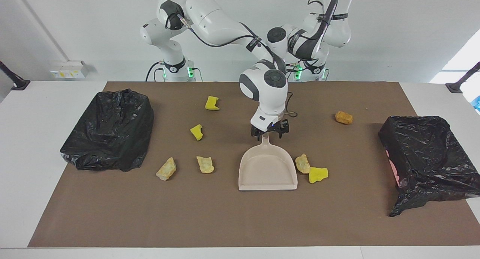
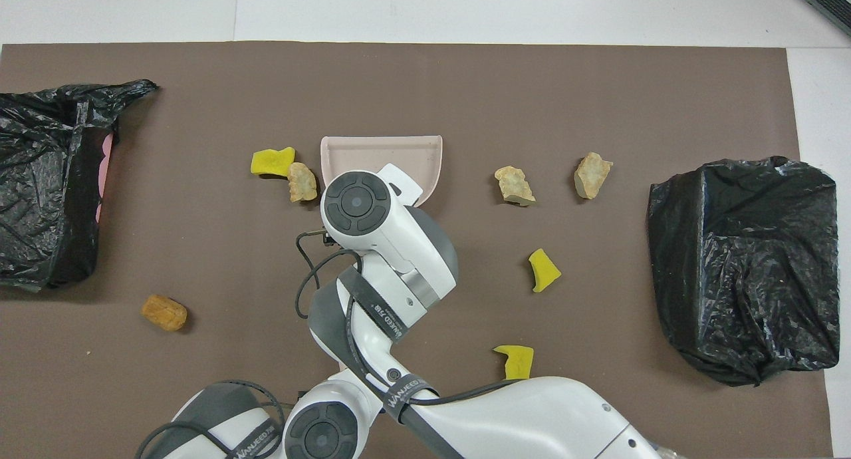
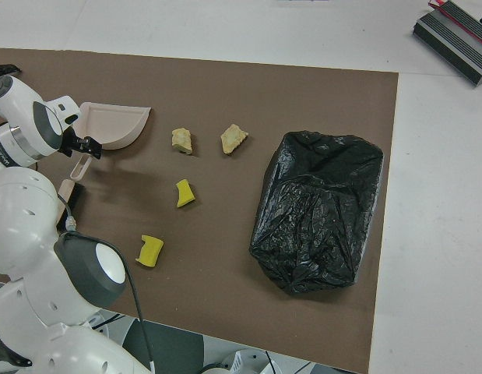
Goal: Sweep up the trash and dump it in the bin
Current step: 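Grasp the dustpan handle with the right gripper, then lift the dustpan with the right gripper while the left gripper grasps the brush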
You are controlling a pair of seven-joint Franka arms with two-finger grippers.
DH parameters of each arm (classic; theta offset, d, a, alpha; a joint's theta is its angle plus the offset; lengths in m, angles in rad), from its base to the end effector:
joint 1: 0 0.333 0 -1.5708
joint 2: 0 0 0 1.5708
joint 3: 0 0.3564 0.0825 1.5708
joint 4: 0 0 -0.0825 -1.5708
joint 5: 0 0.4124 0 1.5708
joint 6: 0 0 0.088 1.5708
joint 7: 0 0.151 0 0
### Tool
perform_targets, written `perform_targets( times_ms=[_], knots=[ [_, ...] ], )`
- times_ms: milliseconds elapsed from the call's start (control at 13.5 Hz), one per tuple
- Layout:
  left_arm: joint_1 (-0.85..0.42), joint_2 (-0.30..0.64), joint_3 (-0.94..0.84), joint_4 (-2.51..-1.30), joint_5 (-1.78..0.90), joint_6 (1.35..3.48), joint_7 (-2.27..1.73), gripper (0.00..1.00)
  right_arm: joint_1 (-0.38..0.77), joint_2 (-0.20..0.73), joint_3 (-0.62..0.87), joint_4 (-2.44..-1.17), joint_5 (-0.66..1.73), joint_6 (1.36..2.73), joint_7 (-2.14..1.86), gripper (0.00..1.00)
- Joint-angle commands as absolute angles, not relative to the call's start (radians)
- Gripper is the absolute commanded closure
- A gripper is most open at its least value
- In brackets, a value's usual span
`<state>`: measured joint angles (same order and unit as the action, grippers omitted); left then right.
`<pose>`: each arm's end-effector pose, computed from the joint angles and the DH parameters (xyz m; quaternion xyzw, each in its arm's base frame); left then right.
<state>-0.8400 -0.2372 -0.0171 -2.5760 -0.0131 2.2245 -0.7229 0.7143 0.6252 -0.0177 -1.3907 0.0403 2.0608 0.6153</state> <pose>0.2749 -0.3183 0.3116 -0.9964 0.0623 0.0423 0.0385 0.5927 0.5039 0.3238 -0.9991 -0.0333 -0.0100 0.0239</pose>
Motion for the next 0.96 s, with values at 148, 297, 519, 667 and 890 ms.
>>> perform_targets(
  times_ms=[148,297,519,667,890],
  knots=[
    [-0.828,-0.249,-0.021,-2.577,-0.015,2.198,-0.700,1.00,0.709,0.569,-0.015,-1.450,0.026,2.052,0.607,0.45],
    [-0.812,-0.247,-0.021,-2.577,-0.015,2.197,-0.665,1.00,0.706,0.568,-0.015,-1.463,0.026,2.063,0.571,0.65],
    [-0.726,-0.273,-0.021,-2.576,-0.015,2.145,-0.528,1.00,0.704,0.552,-0.015,-1.505,0.029,2.091,0.549,0.82],
    [-0.657,-0.287,-0.021,-2.576,-0.015,2.103,-0.386,1.00,0.696,0.549,-0.018,-1.496,0.028,2.089,0.529,1.00],
    [-0.524,-0.288,-0.021,-2.566,-0.015,2.099,-0.249,1.00,0.655,0.502,-0.023,-1.496,0.028,2.065,0.482,1.00]
  ],
)
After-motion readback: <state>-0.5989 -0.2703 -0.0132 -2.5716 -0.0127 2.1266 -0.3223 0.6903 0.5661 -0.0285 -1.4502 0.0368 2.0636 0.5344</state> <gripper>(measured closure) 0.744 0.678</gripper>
